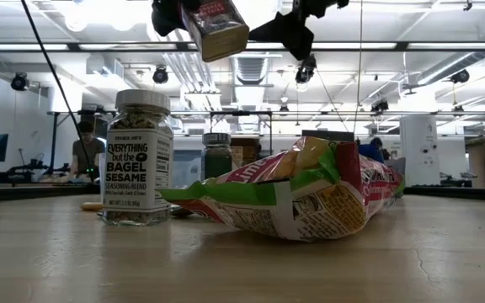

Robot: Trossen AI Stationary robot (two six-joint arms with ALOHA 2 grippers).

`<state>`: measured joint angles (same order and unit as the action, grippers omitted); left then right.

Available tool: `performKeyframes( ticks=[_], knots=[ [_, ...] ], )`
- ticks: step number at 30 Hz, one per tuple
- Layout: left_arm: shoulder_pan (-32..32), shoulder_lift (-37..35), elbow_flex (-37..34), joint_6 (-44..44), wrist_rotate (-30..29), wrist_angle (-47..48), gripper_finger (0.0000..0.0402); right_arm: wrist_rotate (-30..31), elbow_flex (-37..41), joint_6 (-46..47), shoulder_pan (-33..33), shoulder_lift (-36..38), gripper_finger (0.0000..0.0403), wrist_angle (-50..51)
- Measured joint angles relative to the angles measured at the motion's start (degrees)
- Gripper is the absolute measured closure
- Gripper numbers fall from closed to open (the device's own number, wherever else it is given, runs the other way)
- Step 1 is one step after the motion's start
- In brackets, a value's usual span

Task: Pick & Place Food Item
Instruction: Put the red seasoning can into the white bin

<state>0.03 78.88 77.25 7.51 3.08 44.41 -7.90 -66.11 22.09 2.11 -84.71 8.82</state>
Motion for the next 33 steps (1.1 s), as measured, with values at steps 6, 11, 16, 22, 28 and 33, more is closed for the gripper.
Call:
performKeyframes(
  ticks=[6, 11, 16, 22, 28, 33],
  knots=[
    [0.07, 0.12, -0.02, 0.04, 0.19, -1.96, 0.0196, 3.73, -2.20, 0.00, 0.00, -0.69, 0.0038, 1.67],
    [0.00, 0.12, -0.02, -0.08, 2.52, -4.02, 0.0196, 5.34, -3.13, -2.92, -0.09, -0.28, 0.0033, 1.72],
    [0.07, 0.12, -0.02, -0.20, 2.96, -5.90, 0.0196, 6.41, -3.71, -3.23, -0.02, -0.56, 0.0033, 1.79],
    [0.07, 0.12, -0.02, -0.48, 3.01, -8.22, 0.0196, 6.28, -3.60, -2.80, -0.02, -0.56, 0.0033, 1.75],
    [0.34, 0.12, -0.02, -0.53, 2.99, -9.48, 0.0196, 6.14, -3.60, -2.72, -0.02, -0.67, 0.0033, 1.72],
    [0.66, 0.12, -0.02, -0.63, 2.96, -9.49, 0.0196, 5.91, -3.60, -2.62, 0.00, -0.67, 0.0035, 1.75]
  ],
)
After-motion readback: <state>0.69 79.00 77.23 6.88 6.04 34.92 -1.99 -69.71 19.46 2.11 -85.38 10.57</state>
